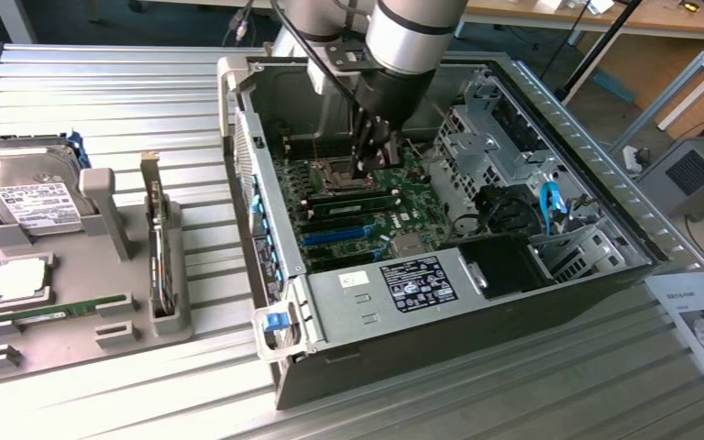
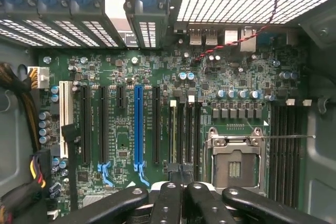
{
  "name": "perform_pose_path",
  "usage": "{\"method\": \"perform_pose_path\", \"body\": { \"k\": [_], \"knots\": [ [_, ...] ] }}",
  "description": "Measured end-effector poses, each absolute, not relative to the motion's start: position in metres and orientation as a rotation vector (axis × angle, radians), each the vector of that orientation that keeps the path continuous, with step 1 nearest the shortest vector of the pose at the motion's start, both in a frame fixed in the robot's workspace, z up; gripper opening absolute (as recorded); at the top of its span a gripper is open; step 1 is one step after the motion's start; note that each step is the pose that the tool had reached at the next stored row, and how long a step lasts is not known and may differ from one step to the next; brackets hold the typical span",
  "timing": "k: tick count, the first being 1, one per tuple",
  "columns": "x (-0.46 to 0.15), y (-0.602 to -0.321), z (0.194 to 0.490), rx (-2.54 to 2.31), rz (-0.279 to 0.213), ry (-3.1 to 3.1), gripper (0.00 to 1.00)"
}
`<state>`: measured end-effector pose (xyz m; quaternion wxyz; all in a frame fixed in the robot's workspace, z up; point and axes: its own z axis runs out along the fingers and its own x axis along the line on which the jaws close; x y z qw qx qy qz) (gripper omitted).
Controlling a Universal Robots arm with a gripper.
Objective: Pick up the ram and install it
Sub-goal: 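Press down the ram until it locks into place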
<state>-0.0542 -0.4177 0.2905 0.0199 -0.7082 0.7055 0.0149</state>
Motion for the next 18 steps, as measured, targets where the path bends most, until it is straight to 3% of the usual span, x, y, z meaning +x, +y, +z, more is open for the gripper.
{"method": "perform_pose_path", "body": {
  "k": [18],
  "knots": [
    [-0.054, -0.415, 0.324, -2.197, 0.046, 2.189, 0.11]
  ]
}}
